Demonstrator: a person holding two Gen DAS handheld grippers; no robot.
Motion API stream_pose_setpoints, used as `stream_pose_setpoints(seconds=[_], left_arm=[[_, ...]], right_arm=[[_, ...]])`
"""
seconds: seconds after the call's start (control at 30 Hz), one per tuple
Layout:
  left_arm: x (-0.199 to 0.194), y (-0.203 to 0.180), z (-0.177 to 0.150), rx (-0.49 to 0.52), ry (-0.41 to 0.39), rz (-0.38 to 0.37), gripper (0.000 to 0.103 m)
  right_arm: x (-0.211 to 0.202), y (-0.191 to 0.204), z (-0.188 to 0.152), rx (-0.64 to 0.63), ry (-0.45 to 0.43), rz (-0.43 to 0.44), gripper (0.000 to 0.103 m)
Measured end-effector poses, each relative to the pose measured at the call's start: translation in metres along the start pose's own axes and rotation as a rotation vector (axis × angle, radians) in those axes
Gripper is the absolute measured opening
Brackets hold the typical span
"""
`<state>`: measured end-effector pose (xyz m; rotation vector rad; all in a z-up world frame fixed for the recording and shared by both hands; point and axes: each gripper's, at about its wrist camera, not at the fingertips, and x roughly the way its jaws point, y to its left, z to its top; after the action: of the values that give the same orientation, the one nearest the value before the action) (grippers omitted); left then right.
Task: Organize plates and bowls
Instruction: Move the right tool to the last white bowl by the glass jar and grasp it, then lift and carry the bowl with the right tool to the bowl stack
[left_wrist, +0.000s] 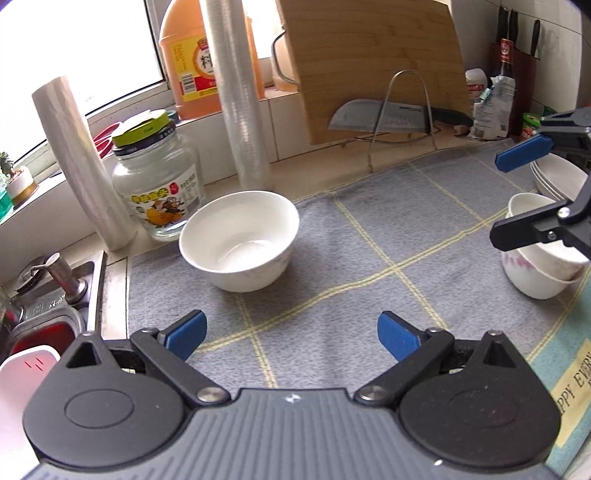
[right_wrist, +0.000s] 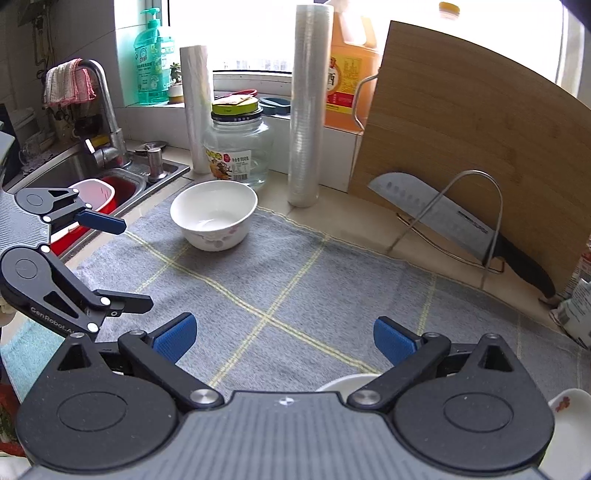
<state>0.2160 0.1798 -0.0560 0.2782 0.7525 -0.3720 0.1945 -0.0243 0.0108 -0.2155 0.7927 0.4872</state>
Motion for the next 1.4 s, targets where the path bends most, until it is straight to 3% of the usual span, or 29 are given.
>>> stream_pose_setpoints(seconds=[0.67, 1.0, 1.4], left_arm=[[0.064, 0.041, 0.01, 0.005, -0.021, 0.006, 0.099], [0.075, 0.042, 0.015, 0.023, -0.051, -0.016, 0.099], [0.079, 0.041, 0.021, 0.04, -0.08, -0.053, 0.093]], right_arm=[[0.118, 0.021, 0.085, 0.026, 0.068, 0.108, 0.101], [0.163, 0.021, 0.102, 0.055, 0.102, 0.131, 0.074], [0.185, 0.022, 0.111, 0.04, 0.115, 0.136, 0.062]])
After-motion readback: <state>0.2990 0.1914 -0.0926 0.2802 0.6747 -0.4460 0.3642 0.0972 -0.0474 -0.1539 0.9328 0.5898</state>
